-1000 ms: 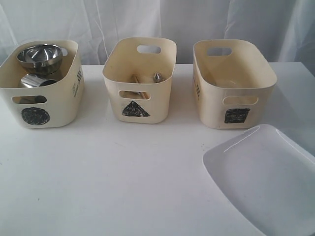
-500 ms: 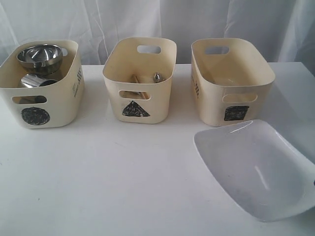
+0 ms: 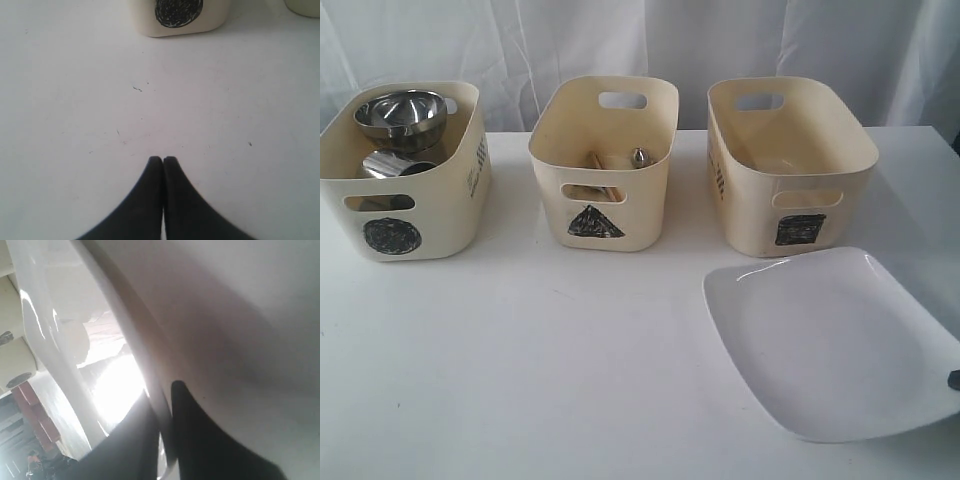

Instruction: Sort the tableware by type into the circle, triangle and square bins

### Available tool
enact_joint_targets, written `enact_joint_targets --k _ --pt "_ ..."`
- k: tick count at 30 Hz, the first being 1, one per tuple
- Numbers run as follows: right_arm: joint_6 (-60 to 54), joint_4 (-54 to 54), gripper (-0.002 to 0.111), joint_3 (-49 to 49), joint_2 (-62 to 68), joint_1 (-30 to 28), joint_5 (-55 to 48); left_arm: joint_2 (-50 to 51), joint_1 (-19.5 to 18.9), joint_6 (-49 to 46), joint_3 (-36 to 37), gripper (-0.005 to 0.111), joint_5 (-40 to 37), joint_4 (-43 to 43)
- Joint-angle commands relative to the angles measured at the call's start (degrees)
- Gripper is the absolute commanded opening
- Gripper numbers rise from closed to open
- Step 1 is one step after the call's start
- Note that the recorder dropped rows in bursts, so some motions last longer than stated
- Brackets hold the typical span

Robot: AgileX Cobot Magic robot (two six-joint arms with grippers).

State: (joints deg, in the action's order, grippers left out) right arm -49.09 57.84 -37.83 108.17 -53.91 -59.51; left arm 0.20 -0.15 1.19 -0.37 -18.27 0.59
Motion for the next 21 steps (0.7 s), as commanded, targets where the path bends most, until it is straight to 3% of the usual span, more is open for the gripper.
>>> enact_joint_targets --k 1,12,21 --pt "1.54 -2.2 0.0 2.42 -3.72 1.99 1.5 -0.2 0.31 0.06 0.37 0.0 -0.64 0.23" --pt "7.36 -8.75 0.0 4.63 -13.8 6.49 4.91 -0.2 0.31 0.06 0.37 0.0 -0.64 0.23" --pt "7.98 -9.86 0.0 4.63 -13.93 7.21 6.2 -0.2 0.31 0.06 0.37 0.0 -0.64 0.23"
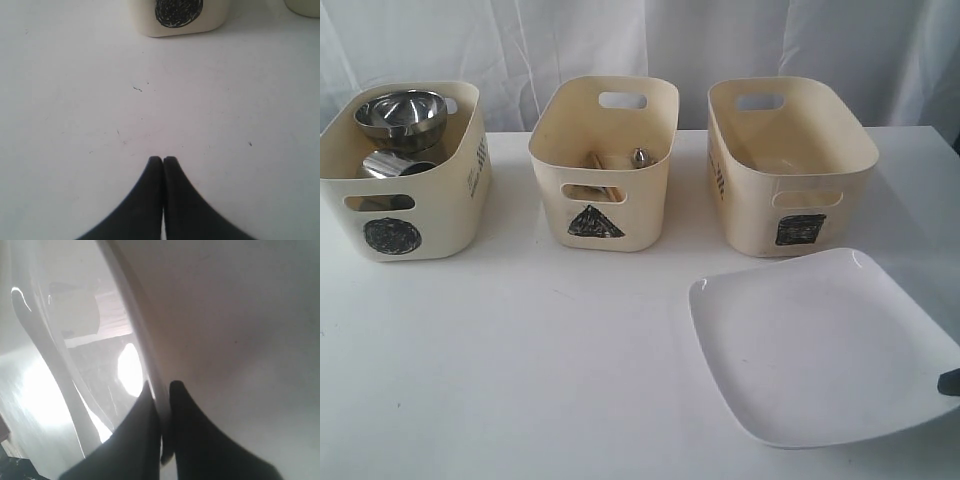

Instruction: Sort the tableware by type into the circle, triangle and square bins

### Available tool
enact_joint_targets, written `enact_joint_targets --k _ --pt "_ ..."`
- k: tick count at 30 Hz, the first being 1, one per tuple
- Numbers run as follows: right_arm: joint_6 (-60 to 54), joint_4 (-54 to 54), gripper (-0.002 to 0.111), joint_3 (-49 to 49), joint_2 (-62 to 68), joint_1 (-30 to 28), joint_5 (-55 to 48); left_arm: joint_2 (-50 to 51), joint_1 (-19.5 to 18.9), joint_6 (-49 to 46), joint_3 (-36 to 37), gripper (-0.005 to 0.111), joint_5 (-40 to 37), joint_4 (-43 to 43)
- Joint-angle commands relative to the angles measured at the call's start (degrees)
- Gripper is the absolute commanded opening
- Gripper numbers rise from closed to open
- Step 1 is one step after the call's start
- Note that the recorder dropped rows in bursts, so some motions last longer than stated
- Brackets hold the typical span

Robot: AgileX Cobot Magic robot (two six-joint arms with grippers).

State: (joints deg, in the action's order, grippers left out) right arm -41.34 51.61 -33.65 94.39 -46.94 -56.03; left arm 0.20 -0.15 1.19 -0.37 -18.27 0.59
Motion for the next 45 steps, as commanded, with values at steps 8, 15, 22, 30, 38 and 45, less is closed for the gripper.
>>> enact_joint_targets --k 8,15,22,30,38,45 --pt "-2.39 -4.72 0.0 0.24 -0.16 0.24 1.28 -0.2 0.31 0.06 0.37 0.0 -0.64 0.23" --pt "-3.01 -5.93 0.0 -1.56 -2.14 0.33 -1.88 -0.2 0.31 0.06 0.37 0.0 -0.64 0.23" --pt "-1.88 -6.72 0.0 -1.82 -8.84 0.33 -3.08 -0.2 0.31 0.06 0.37 0.0 -0.64 0.23" --pt "-1.88 -6.31 0.0 -2.96 -12.45 0.33 -4.43 -0.2 0.31 0.06 0.37 0.0 -0.64 0.23" --pt "-2.31 -6.75 0.0 -3.05 -11.85 2.41 -2.23 -0.2 0.31 0.06 0.37 0.0 -0.64 0.23" --pt "-8.36 -9.24 0.0 -3.18 -4.15 6.58 -1.09 -0.2 0.31 0.06 0.37 0.0 -0.64 0.23"
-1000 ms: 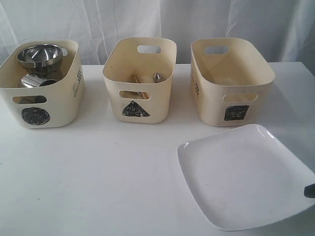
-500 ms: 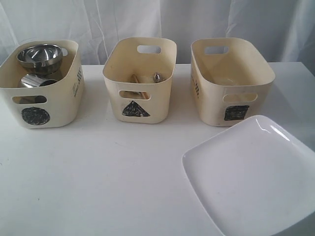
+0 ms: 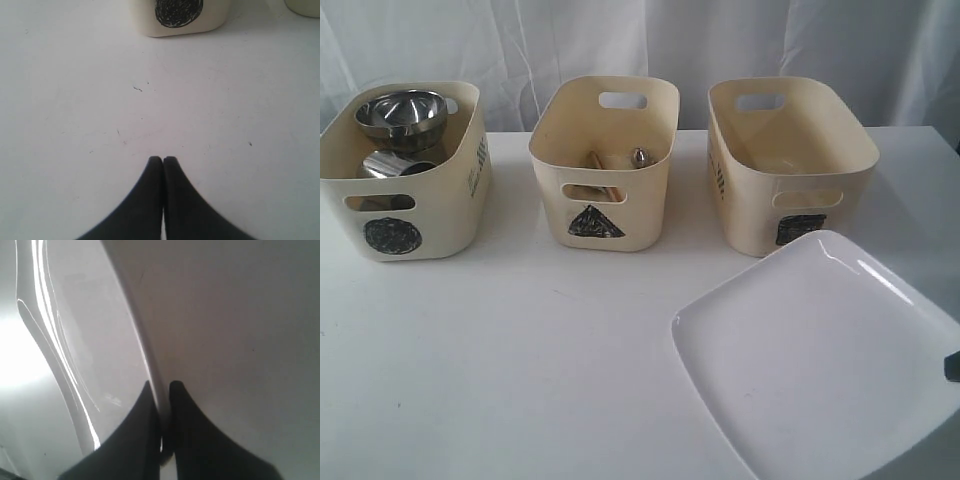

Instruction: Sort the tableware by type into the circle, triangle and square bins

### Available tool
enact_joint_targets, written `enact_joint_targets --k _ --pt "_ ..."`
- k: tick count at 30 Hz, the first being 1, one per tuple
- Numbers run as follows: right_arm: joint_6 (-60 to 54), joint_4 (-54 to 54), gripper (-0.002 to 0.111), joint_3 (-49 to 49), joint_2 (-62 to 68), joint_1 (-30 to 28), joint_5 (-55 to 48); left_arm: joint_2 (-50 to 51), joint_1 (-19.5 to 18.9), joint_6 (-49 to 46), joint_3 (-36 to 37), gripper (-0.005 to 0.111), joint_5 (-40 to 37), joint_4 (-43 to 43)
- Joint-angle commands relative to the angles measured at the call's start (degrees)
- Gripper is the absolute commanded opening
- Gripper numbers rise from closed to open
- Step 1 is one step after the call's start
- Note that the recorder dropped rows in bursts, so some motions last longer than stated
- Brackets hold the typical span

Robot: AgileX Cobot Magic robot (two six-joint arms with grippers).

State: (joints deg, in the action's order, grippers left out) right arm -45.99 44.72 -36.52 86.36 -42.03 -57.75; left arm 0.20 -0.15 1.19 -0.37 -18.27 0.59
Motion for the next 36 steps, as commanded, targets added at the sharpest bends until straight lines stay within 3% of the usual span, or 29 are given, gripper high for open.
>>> enact_joint_targets --k 1,6,13,16,27,30,31,36 --pt "-3.86 -2.36 0.0 -0.31 4.93 2.23 0.87 -0.2 0.31 0.06 0.37 0.0 -0.64 0.23" --pt "-3.74 -1.88 0.004 -0.9 9.08 4.22 0.9 -0.2 0.31 0.06 0.37 0.0 -0.64 0.23" --pt "-3.86 1.82 0.031 -0.94 13.28 5.16 0.1 -0.2 0.31 0.06 0.37 0.0 -0.64 0.23" --pt "-4.78 2.75 0.035 -0.94 15.01 5.16 1.03 -0.2 0.31 0.06 0.37 0.0 -0.64 0.23" --pt "-14.37 10.79 0.033 -0.94 22.32 5.16 2.55 -0.2 0.31 0.06 0.37 0.0 -0.64 0.23" --pt "-15.62 10.66 0.016 -0.94 24.06 5.16 2.43 -0.2 0.31 0.06 0.37 0.0 -0.64 0.23" --pt "-16.41 10.45 0.004 -0.94 24.29 5.16 2.33 -0.2 0.31 0.06 0.37 0.0 -0.64 0.23" --pt "-16.6 10.94 0.0 -1.18 24.29 5.16 0.87 -0.2 0.31 0.06 0.37 0.0 -0.64 0.23"
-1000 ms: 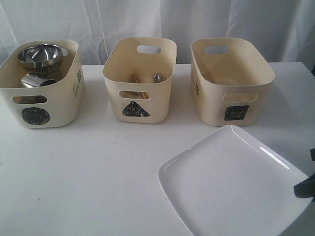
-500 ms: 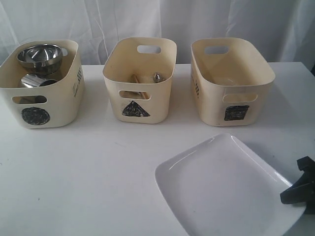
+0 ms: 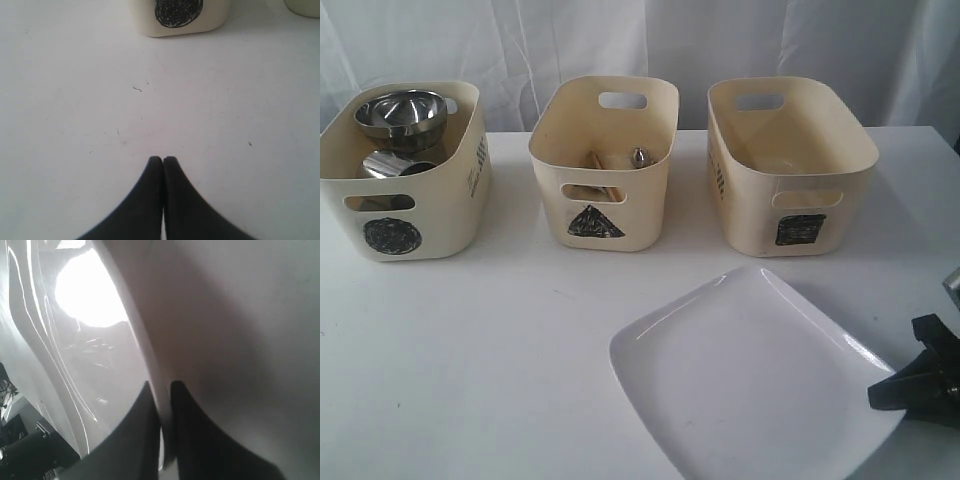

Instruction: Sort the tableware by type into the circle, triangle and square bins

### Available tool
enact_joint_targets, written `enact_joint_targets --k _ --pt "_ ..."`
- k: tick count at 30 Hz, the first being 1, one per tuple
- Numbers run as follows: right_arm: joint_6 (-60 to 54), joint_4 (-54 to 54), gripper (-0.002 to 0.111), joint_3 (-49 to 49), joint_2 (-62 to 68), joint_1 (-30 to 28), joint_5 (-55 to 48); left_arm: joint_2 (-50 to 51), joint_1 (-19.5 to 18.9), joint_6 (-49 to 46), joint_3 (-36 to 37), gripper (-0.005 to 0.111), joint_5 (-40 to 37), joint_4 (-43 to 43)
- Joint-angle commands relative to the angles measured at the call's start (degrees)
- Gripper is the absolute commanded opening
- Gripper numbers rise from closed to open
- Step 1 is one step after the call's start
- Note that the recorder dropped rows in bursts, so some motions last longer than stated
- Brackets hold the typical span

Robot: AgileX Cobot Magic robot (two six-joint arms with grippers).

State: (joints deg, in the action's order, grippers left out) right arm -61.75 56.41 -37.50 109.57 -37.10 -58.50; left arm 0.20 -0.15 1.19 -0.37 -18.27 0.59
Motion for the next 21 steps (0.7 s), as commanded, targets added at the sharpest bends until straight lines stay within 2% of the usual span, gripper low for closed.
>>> enact_joint_targets --k 1,12,21 --pt "-0.41 -0.64 0.0 -0.63 0.94 0.23 -0.07 -0.2 0.31 0.06 0.37 0.0 -0.64 0.23" --pt "-1.38 8.01 0.0 -2.69 -12.89 0.23 -8.63 -0.2 0.31 0.06 0.37 0.0 -0.64 0.23" --pt "-1.16 9.76 0.0 -2.69 -22.55 0.23 -11.46 -0.2 0.31 0.06 0.37 0.0 -0.64 0.23"
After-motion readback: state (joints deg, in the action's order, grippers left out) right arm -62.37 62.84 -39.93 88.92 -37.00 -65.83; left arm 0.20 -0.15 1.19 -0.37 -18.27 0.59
